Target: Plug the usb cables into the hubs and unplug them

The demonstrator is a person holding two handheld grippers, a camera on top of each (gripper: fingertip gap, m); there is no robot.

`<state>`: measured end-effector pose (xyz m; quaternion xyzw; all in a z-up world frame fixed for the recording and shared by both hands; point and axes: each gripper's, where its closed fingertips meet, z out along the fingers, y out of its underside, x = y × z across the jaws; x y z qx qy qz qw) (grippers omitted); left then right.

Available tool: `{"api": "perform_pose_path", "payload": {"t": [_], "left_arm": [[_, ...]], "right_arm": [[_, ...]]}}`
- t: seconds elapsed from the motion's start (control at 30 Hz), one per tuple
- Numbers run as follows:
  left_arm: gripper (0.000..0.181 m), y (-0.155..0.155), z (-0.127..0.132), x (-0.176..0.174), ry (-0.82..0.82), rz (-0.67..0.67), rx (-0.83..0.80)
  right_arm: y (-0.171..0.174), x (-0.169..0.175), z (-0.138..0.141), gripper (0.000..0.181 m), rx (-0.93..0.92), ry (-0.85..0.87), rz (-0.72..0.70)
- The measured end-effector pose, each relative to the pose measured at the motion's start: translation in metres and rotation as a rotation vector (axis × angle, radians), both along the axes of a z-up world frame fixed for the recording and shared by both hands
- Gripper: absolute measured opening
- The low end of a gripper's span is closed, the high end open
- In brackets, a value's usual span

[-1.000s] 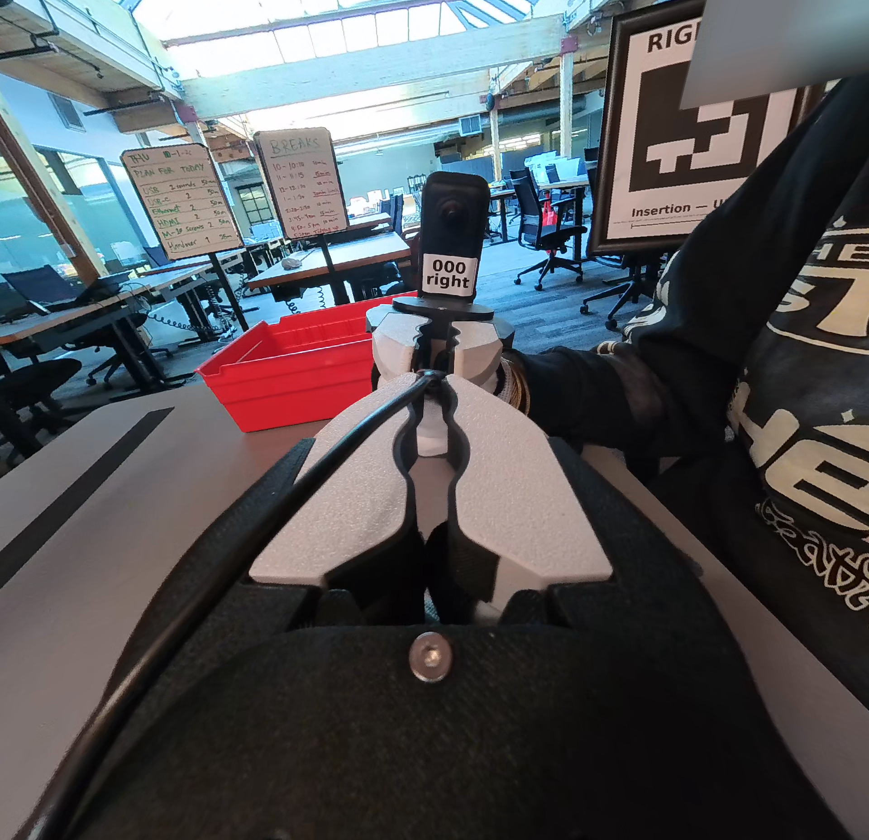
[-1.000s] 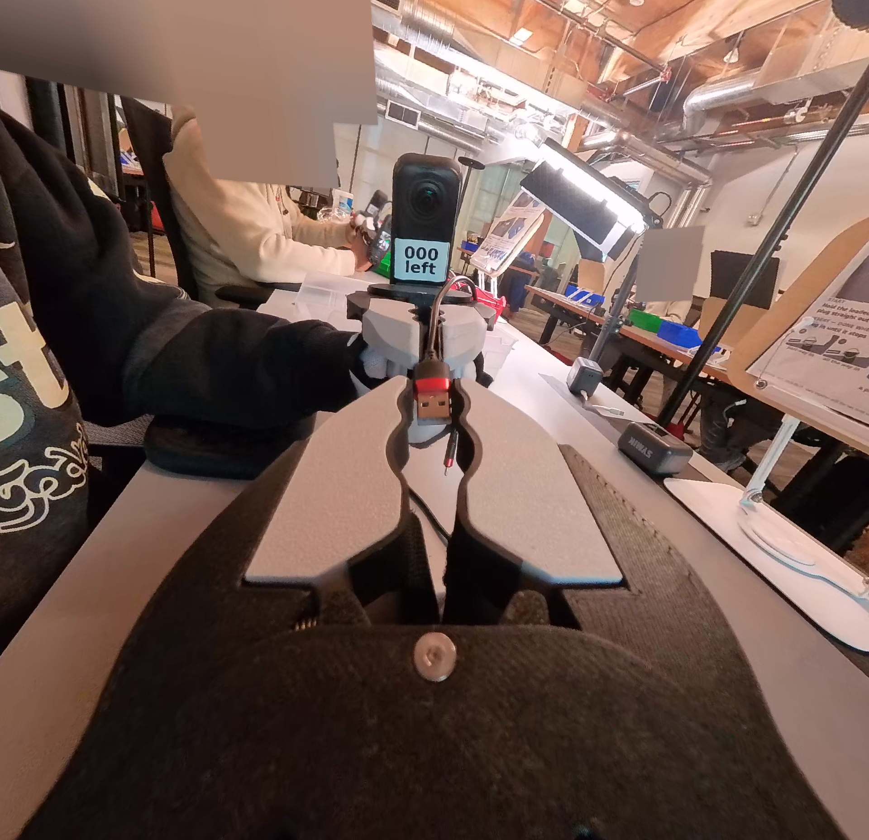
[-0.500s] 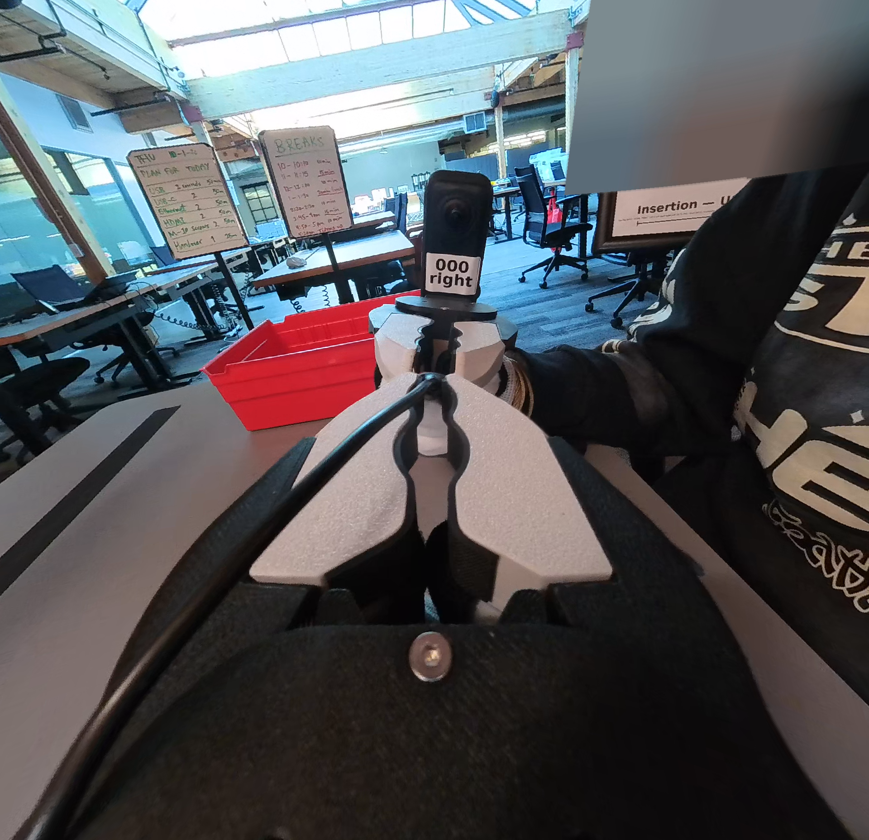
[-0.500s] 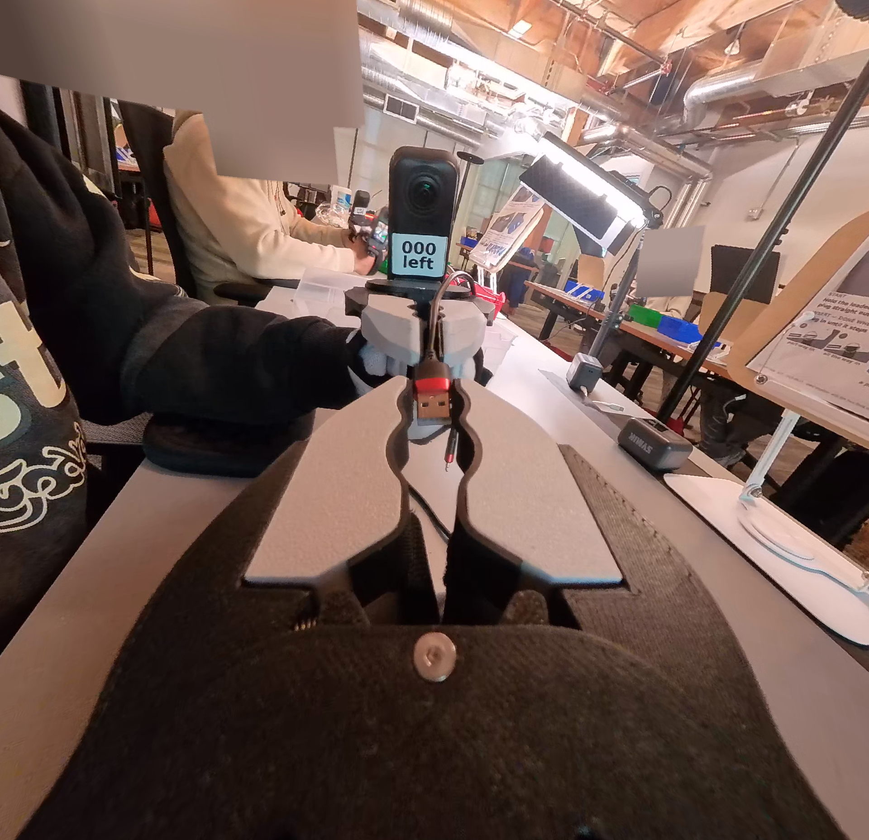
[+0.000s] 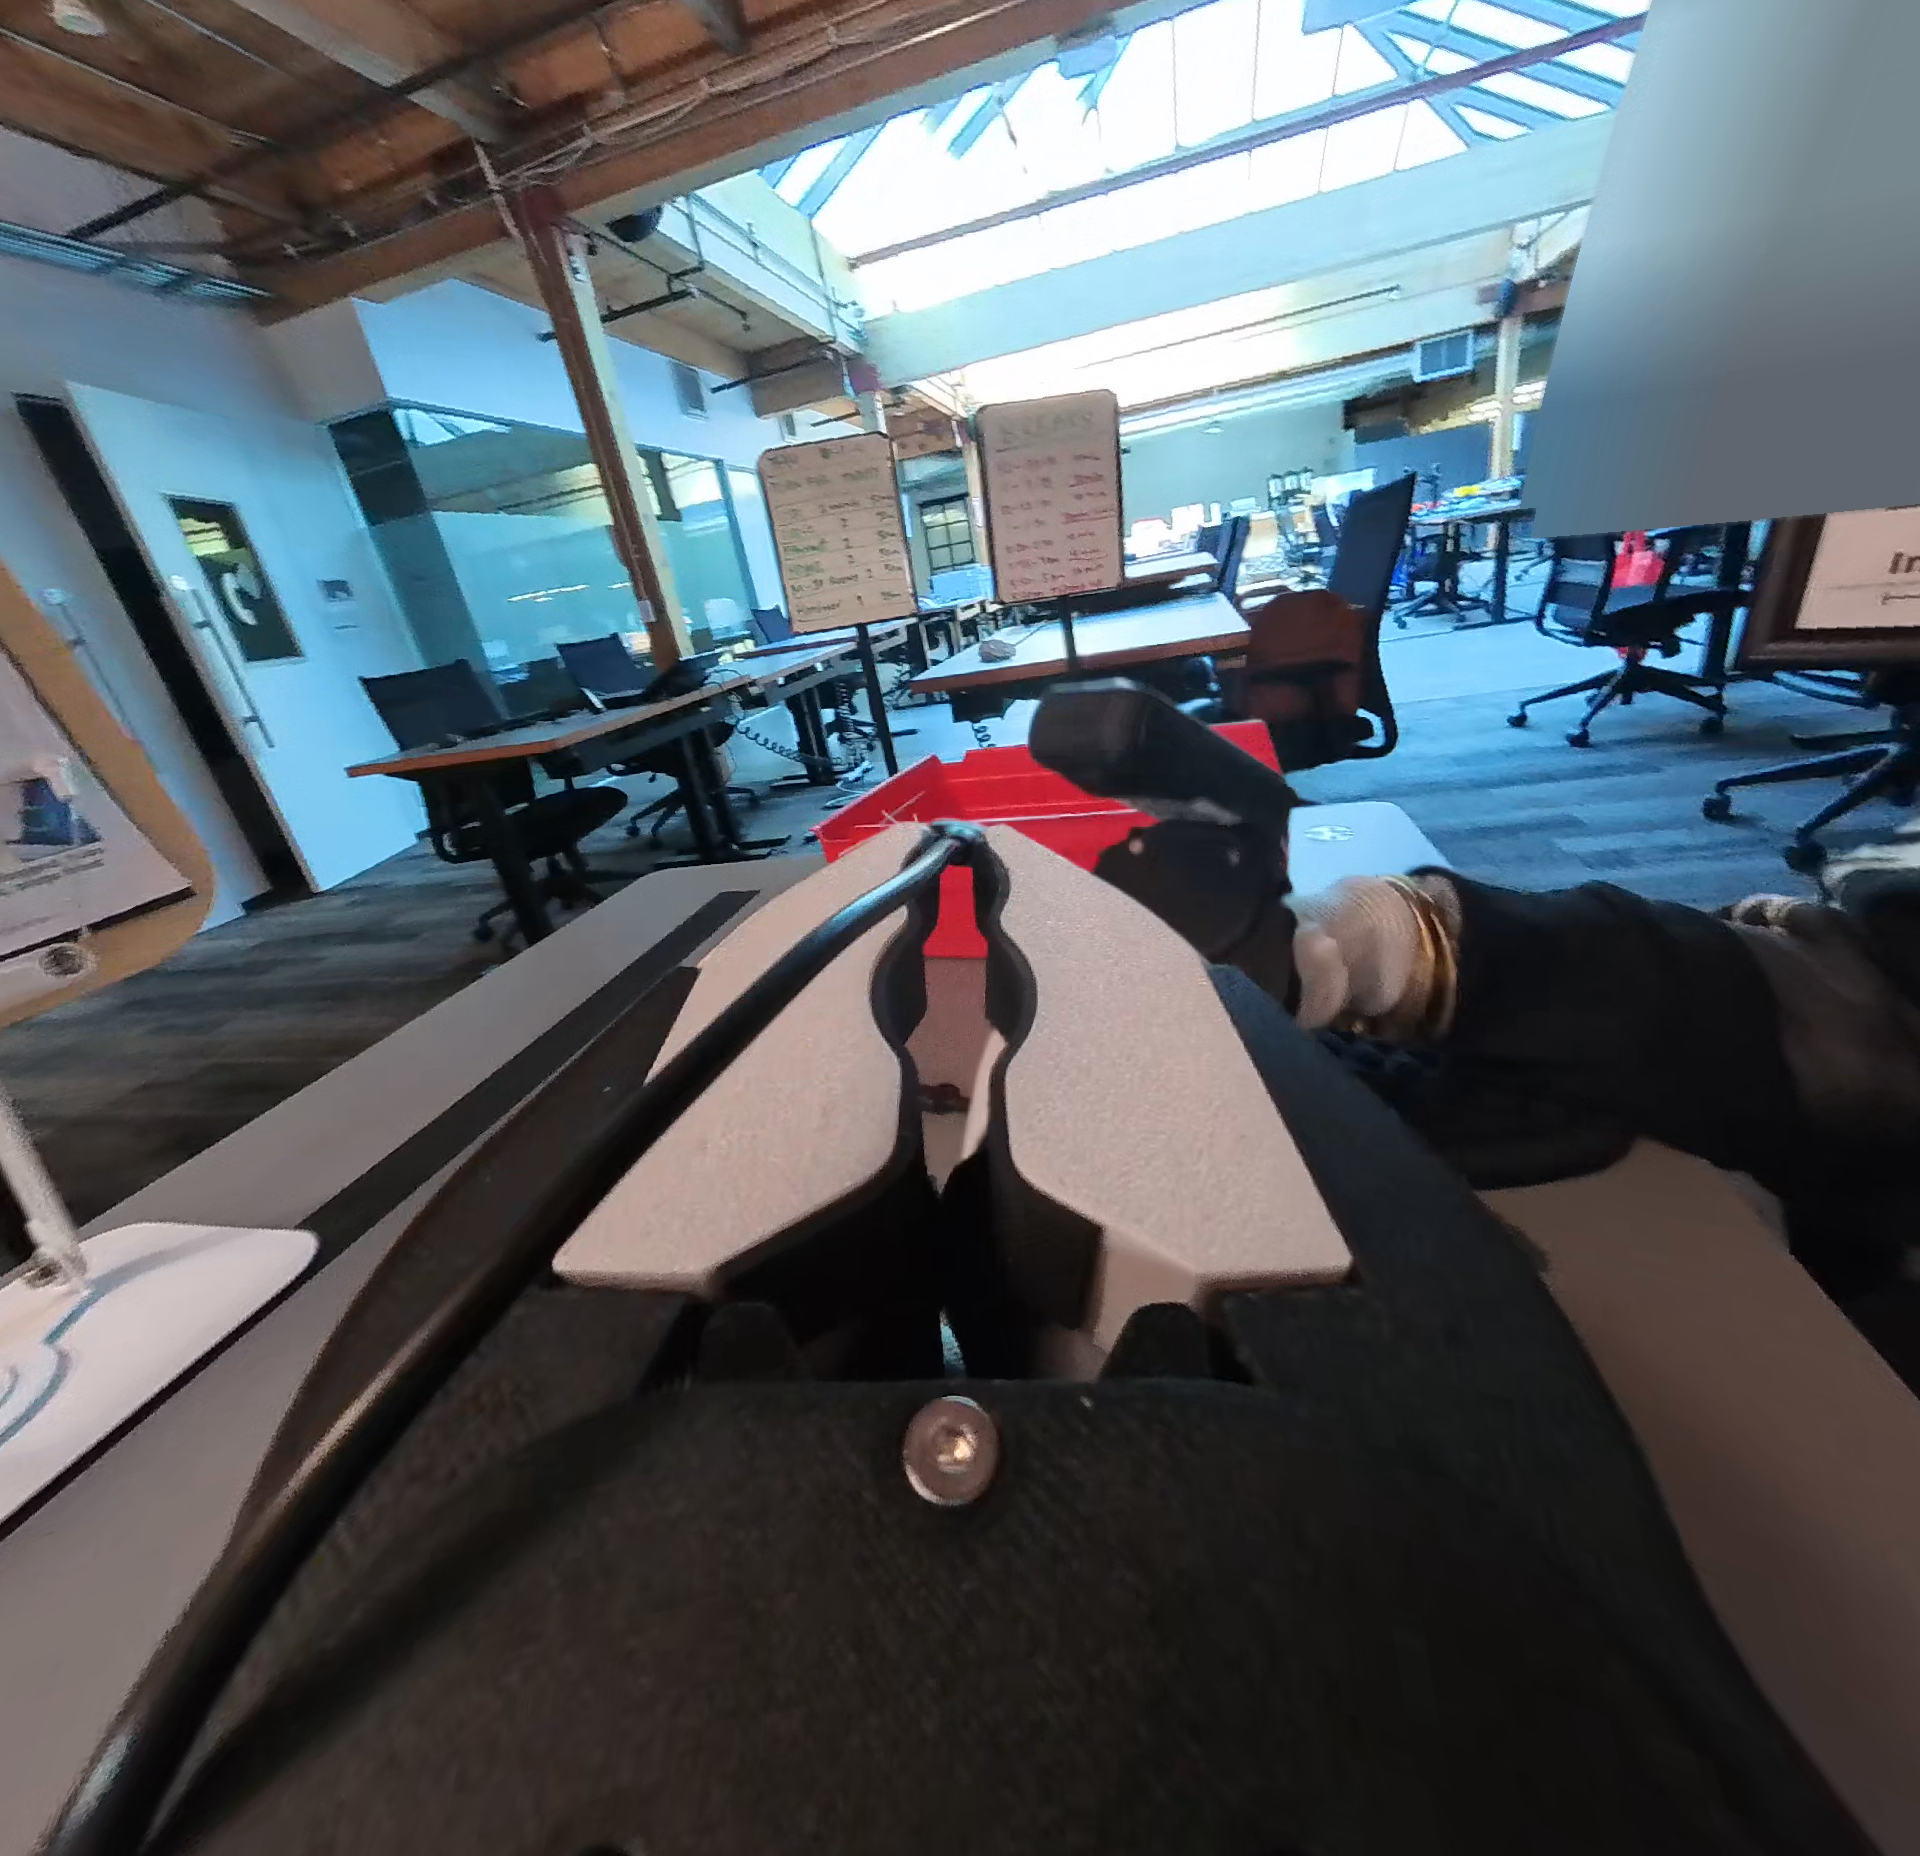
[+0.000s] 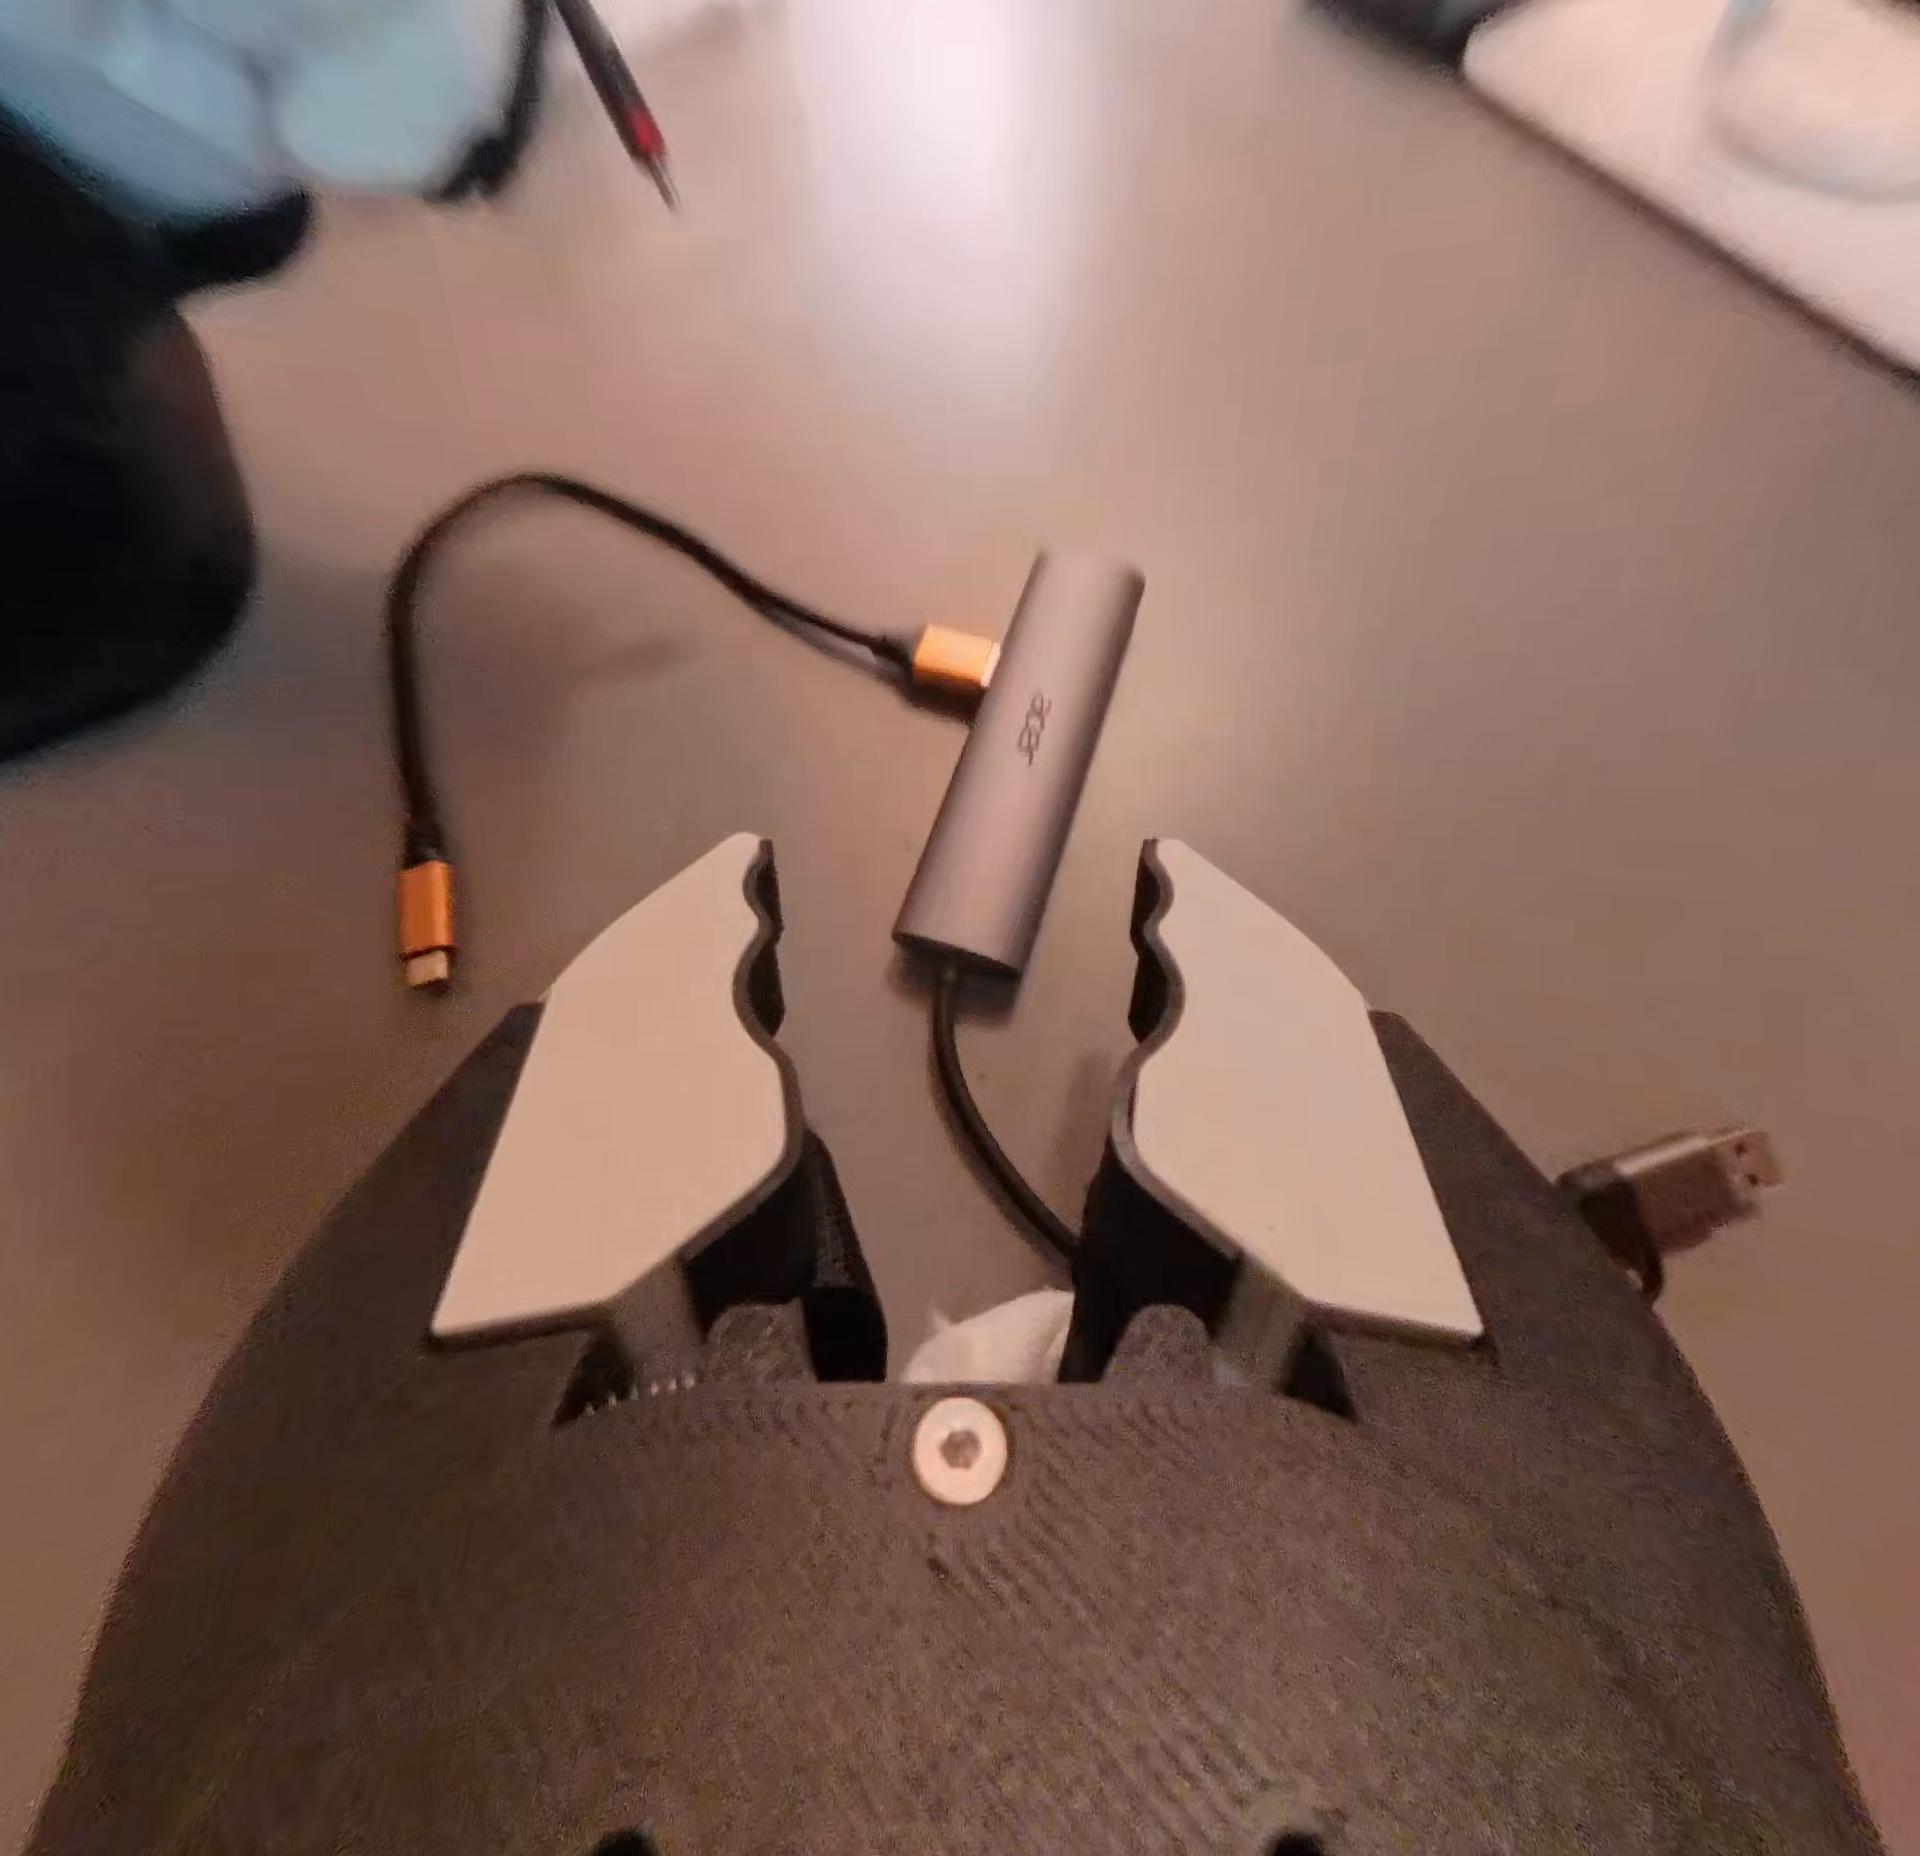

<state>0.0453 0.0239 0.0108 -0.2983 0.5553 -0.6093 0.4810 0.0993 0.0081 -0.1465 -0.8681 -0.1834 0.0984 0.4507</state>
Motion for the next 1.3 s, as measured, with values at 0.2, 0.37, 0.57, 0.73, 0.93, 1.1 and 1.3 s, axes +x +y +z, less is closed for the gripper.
{"api": "perform_pose_path", "payload": {"t": [0.2,0.37,0.57,0.73,0.93,1.1,1.3], "left_arm": [[0.005,0.0,-0.003,0.003,0.003,0.028,0.012],[0.005,0.0,-0.002,0.003,0.001,0.029,0.015],[0.005,0.007,0.001,0.0,-0.015,0.04,-0.004],[0.005,0.002,0.001,0.001,-0.012,0.026,0.004],[0.005,-0.006,-0.004,0.004,0.002,0.009,0.023],[0.005,-0.008,-0.005,0.004,0.003,0.011,0.035],[0.005,-0.015,0.003,0.0,-0.026,-0.013,0.034]], "right_arm": [[0.009,0.001,-0.036,0.057,-0.127,-0.1,-0.084],[0.01,0.001,-0.035,0.032,-0.123,-0.131,-0.071],[-0.035,0.006,0.011,0.032,-0.111,-0.1,-0.104],[-0.135,0.015,0.011,0.032,-0.369,-0.229,-0.159],[-0.198,0.016,-0.026,0.032,-0.658,-0.229,-0.195],[-0.195,0.015,-0.032,0.033,-0.707,-0.328,-0.144],[-0.192,0.014,-0.031,0.033,-0.479,-0.174,-0.139]]}}
